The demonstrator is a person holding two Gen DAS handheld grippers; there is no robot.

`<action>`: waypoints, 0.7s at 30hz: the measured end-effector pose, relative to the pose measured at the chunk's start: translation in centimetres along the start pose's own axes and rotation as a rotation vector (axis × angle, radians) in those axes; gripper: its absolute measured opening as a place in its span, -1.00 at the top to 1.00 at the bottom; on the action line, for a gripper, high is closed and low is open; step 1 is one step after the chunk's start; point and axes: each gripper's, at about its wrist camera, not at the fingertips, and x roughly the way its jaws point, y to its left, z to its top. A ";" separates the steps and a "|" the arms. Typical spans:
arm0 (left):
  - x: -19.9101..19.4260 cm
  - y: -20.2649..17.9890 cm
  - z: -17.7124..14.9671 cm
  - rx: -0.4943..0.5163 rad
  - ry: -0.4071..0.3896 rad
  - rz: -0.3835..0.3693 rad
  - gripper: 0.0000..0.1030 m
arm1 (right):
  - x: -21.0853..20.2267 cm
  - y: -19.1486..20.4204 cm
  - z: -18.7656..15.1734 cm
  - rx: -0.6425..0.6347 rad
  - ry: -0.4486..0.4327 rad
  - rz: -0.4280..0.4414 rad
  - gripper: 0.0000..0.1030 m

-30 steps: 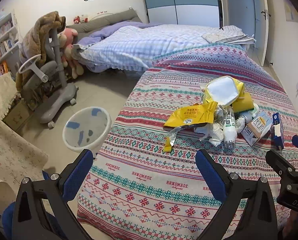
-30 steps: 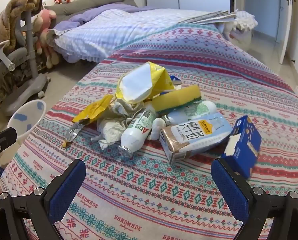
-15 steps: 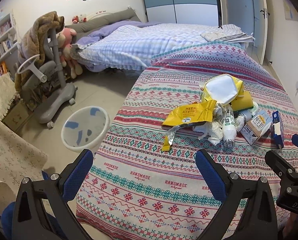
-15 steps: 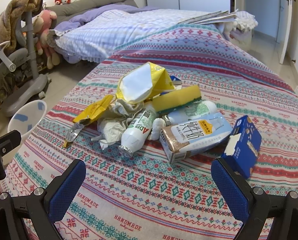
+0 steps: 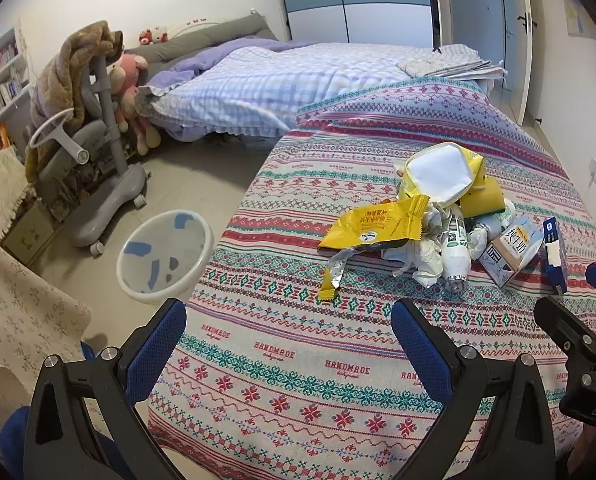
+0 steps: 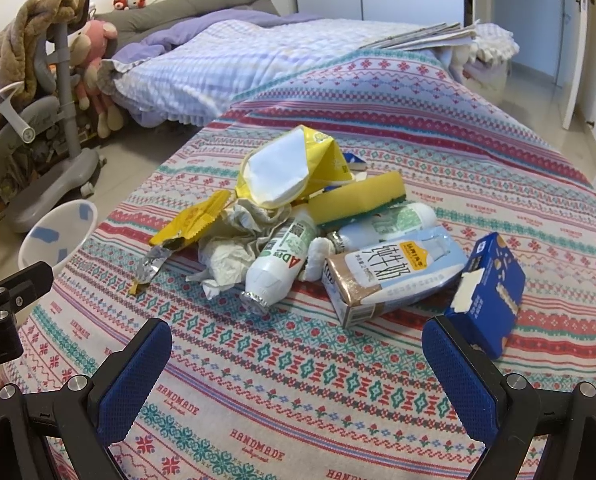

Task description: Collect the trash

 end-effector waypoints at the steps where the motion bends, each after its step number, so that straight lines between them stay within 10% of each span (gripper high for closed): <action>1: 0.1 -0.1 0.0 0.003 0.002 -0.004 -1.00 | 0.0 0.0 0.0 0.000 -0.002 0.000 -1.00; 21: 3.0 -3.7 2.7 0.162 0.057 -0.102 -1.00 | 0.1 -3.3 0.6 0.065 -0.006 -0.042 -1.00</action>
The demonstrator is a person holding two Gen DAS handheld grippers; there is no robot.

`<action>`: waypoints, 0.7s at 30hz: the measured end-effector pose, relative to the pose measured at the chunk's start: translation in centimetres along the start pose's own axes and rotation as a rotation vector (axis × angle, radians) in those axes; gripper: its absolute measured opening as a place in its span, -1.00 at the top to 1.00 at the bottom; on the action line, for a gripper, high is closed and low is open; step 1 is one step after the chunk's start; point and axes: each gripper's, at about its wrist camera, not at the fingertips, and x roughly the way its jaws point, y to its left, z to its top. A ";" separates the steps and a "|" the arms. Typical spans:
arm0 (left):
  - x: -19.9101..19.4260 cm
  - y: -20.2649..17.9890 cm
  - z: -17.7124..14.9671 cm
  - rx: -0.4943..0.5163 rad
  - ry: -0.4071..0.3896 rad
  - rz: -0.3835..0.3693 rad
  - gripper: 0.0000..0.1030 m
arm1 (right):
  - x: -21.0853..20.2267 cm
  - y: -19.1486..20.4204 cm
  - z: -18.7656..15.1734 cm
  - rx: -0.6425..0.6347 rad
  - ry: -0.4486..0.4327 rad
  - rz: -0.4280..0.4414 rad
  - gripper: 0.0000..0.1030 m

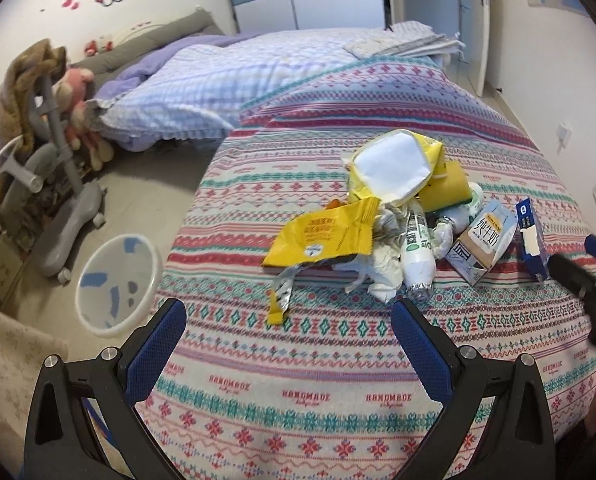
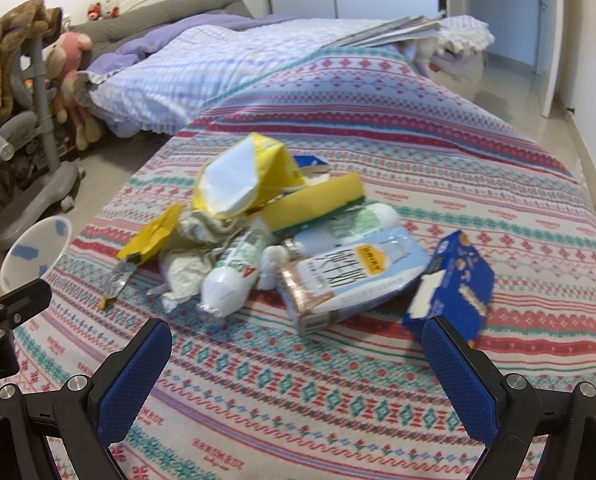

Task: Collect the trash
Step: 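Grasp the yellow snack wrapper with the left gripper while the right gripper grasps the blue biscuit box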

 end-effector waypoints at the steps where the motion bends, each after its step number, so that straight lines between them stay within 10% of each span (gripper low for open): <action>1: 0.4 -0.2 0.3 0.012 0.008 0.001 -1.00 | 0.0 -0.5 0.2 0.010 -0.005 -0.005 -1.00; 15: 4.8 -4.2 5.1 0.229 -0.022 -0.028 -0.98 | 2.3 -10.3 2.5 0.313 0.076 -0.075 -1.00; 21: 8.0 -4.4 5.3 0.237 0.030 -0.058 -0.51 | 4.6 -12.6 2.5 0.423 0.155 -0.079 -1.00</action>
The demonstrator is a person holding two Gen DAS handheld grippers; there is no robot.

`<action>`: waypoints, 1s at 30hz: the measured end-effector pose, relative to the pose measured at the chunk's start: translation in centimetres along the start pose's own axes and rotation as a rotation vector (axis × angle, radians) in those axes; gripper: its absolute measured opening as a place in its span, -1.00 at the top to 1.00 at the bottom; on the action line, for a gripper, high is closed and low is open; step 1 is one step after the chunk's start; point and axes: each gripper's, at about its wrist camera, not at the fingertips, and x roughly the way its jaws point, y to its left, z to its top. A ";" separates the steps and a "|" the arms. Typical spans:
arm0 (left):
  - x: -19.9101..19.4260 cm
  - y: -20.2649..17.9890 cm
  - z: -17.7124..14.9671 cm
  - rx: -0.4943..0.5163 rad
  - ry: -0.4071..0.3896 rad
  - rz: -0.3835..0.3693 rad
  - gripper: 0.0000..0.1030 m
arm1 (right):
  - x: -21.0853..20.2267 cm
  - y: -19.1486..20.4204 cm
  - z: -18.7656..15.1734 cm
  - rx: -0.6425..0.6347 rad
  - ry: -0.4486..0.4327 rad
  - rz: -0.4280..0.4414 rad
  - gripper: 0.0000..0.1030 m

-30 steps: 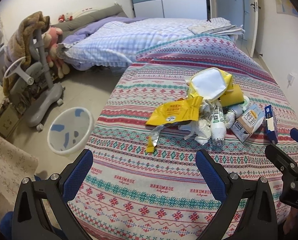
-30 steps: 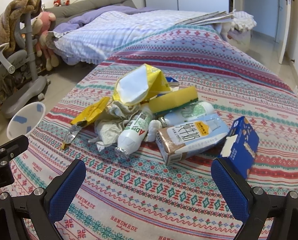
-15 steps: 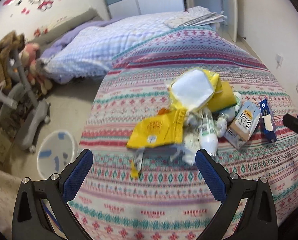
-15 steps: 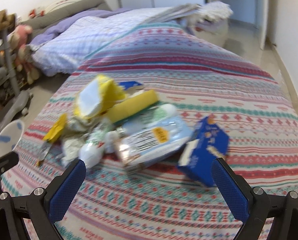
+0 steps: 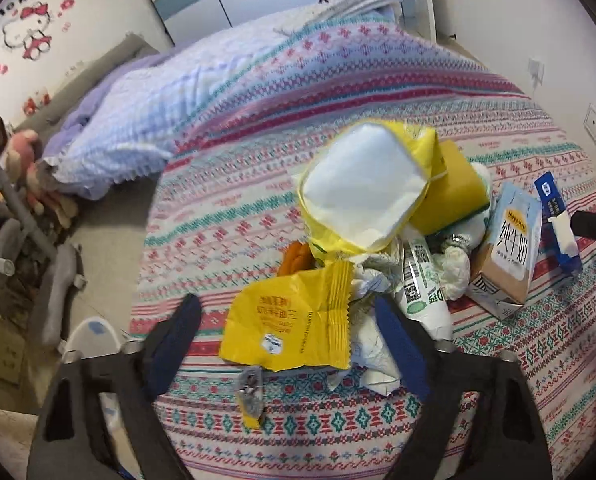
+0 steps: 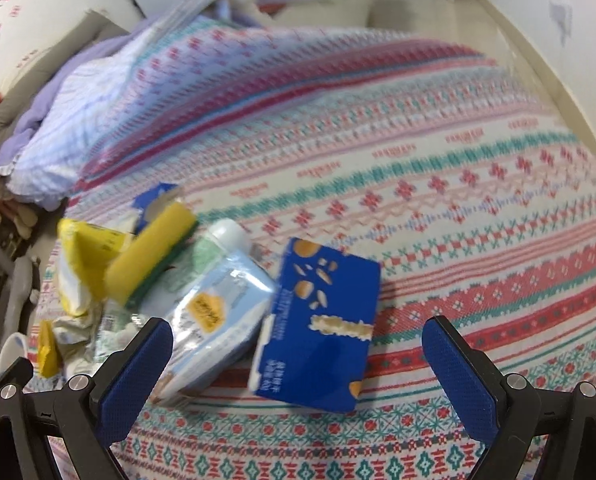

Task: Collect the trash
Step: 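Grasp the yellow snack wrapper with the left gripper while the right gripper grasps the blue biscuit box, then carry the wrapper into the white bin and open the left gripper while the right drops the box there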

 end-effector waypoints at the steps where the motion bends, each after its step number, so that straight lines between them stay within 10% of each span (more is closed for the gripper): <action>1: 0.3 0.0 0.0 -0.002 0.010 -0.022 -0.29 | 0.4 -0.1 0.0 0.009 0.019 -0.009 -1.00; 5: 0.8 0.9 0.1 -0.051 0.032 -0.115 0.67 | 1.8 -0.4 -0.6 0.029 0.092 -0.046 -0.97; 8: 0.4 2.1 0.1 -0.122 0.027 -0.164 0.67 | 2.1 -1.2 -0.8 0.054 0.110 -0.079 -0.87; 12: -0.7 2.9 0.1 -0.155 -0.003 -0.184 0.68 | 2.6 -2.5 -1.4 0.129 0.160 0.039 -0.20; 30: -4.8 12.8 -3.1 -0.475 -0.065 -0.399 0.70 | -0.5 -2.6 -2.0 0.121 0.062 0.070 -0.20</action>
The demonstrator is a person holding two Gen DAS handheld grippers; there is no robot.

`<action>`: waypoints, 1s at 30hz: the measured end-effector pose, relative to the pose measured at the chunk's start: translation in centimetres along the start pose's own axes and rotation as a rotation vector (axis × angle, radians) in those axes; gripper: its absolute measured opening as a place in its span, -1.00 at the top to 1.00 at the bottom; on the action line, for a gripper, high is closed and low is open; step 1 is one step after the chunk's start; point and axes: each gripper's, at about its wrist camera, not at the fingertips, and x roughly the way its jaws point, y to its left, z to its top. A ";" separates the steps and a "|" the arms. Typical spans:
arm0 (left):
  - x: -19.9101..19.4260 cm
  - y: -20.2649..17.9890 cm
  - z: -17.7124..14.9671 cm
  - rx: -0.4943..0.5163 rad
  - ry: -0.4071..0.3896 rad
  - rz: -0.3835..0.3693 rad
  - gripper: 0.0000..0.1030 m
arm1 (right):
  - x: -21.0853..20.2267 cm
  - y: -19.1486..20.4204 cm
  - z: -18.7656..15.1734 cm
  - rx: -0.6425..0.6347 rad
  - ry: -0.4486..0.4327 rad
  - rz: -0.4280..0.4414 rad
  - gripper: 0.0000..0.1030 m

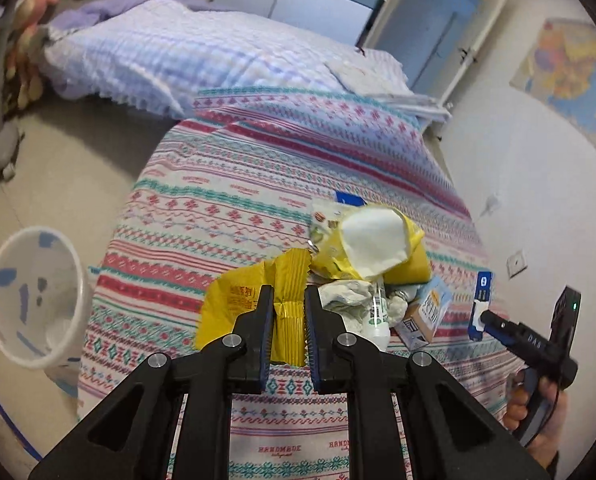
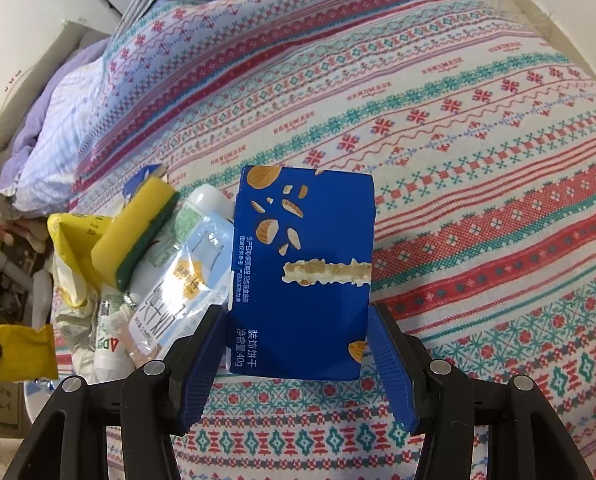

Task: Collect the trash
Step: 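Carry the wrapper into the white bin and open the left gripper while the right drops the box there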

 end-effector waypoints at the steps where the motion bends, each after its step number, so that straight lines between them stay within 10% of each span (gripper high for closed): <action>1: -0.3 0.5 0.0 -0.012 -0.005 -0.006 0.70 | -0.2 0.1 -0.1 -0.005 -0.008 0.009 -0.20; 17: -8.0 13.3 2.2 -0.234 -0.185 0.050 0.71 | -2.2 6.4 -1.7 -0.197 -0.149 0.102 -0.20; 30: -7.6 25.1 1.2 -0.456 -0.143 0.110 0.70 | -0.1 16.1 -5.6 -0.353 -0.145 0.184 -0.20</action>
